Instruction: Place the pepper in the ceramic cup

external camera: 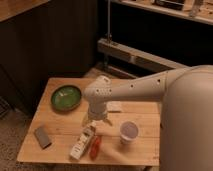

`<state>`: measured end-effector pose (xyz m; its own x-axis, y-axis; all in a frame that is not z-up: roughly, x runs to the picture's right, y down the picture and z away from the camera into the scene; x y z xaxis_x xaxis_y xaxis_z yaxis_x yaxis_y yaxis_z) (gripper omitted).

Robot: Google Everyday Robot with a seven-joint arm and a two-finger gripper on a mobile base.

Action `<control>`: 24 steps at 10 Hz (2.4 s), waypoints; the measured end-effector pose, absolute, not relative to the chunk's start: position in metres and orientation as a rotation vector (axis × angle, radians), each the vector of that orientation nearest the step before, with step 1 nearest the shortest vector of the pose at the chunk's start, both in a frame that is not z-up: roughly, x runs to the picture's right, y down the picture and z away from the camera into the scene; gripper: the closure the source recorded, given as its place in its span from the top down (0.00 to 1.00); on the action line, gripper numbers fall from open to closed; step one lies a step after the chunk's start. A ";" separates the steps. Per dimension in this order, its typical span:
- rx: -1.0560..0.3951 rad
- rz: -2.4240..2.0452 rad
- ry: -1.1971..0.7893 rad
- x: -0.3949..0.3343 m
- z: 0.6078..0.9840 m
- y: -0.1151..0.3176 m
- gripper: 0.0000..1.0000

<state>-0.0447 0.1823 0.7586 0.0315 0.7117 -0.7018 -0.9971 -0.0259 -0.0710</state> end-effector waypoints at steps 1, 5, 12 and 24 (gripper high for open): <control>-0.670 1.499 0.562 -0.039 0.758 0.185 0.83; -0.713 1.549 0.530 -0.029 0.759 0.194 0.83; -0.721 1.542 0.560 -0.013 0.763 0.222 0.83; -0.718 1.522 0.537 -0.007 0.774 0.231 0.83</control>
